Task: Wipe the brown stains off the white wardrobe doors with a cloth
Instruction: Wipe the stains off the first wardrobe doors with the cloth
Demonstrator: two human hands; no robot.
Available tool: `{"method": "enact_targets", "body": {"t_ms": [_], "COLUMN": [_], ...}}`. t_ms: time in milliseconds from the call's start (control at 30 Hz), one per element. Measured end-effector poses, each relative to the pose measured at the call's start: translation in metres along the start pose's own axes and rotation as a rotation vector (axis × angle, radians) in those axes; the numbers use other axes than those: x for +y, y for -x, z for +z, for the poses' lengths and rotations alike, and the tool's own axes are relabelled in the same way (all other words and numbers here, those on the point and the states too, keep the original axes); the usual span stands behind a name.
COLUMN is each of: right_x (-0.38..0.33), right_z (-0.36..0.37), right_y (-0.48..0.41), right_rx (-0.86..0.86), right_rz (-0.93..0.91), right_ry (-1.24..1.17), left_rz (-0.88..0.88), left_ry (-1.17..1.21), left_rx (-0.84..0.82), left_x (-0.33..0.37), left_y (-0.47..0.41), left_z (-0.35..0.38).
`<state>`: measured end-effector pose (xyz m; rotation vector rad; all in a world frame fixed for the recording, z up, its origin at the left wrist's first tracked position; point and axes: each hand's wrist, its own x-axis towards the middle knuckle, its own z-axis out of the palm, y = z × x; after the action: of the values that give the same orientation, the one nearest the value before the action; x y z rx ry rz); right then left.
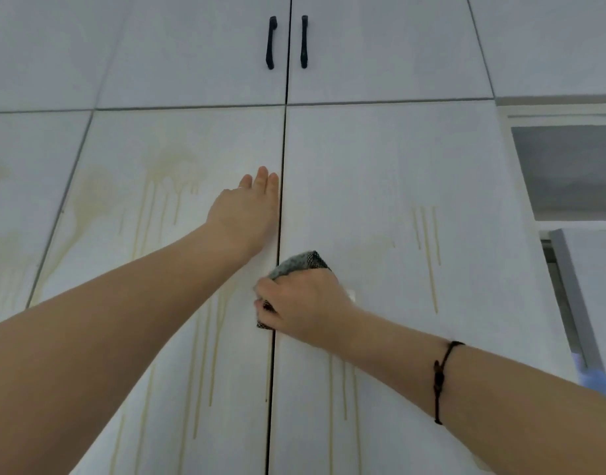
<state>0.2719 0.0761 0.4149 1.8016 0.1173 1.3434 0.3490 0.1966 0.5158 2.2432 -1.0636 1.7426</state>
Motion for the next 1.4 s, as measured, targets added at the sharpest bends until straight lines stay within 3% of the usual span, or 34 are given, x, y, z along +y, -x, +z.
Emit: {"method": "enact_targets", "body": {"t_ms": [67, 200, 267, 300, 433, 533, 600, 733, 833, 967, 1133, 1200, 1267, 1367, 1400], "right_x": [0.035, 0.108, 0.1, 0.085, 0.011, 0.046, 0.096, 0.192, 0.203, 0.144, 0.073, 0.097, 0.141, 0.209, 0.22], "right_z": [-0.01, -0.041, -0.038, -0.031, -0.01, -0.016, -0.028, -0.056, -0.058, -0.056, -0.049, -0.052, -0.06, -0.079, -0.081], "right_y": [-0.014, -0.056, -0.057, -0.052, -0.001, -0.008, -0.026, -0.03, -0.029, -0.001, 0.061, 0.058, 0.037, 0.013, 0.01], "right_rx": [-0.092, 0.068, 0.096, 0.084, 0.04, -0.008, 0.017, 0.252, 0.261, 0.173, -0.044, -0.086, -0.014, 0.166, 0.232], "right_rz": [-0.044, 0.508, 0.65, 0.618, 0.14, 0.075, 0.281, 0.814, 0.905, 0.744, 0.122, 0.036, 0.216, 0.841, 0.96], "right_ry": [0.081, 0.045, 0.017, 0.035, 0.014, 0.06, 0.141, 0.218, 0.189, 0.132, 0.036, 0.127, 0.23, 0.213, 0.196], "left_rz": [0.01, 0.001, -0.021, -0.038, -0.078, -0.036, 0.025, 0.071, 0.067, 0.083, 0.111, 0.123, 0.119, 0.112, 0.107], "left_ry": [-0.048, -0.129, -0.137, -0.134, -0.133, -0.185, -0.228, -0.267, -0.281, -0.299, -0.304, -0.32, -0.33, -0.33, -0.325], "left_rx": [0.006, -0.03, -0.041, -0.039, -0.041, -0.046, -0.073, -0.172, -0.21, -0.162, -0.116, -0.1, -0.08, -0.062, -0.059], "left_x": [-0.001, 0.006, 0.01, 0.013, 0.02, 0.019, 0.018, 0.018, 0.024, 0.024, 0.023, 0.026, 0.029, 0.032, 0.032], "left_y": [0.0, -0.001, 0.0, 0.0, -0.003, -0.006, -0.009, -0.013, -0.014, -0.011, -0.016, -0.021, -0.024, -0.025, -0.024], "left_z": [0.002, -0.005, -0.008, -0.008, -0.011, -0.024, -0.033, -0.041, -0.044, -0.043, -0.045, -0.048, -0.047, -0.043, -0.043]}}
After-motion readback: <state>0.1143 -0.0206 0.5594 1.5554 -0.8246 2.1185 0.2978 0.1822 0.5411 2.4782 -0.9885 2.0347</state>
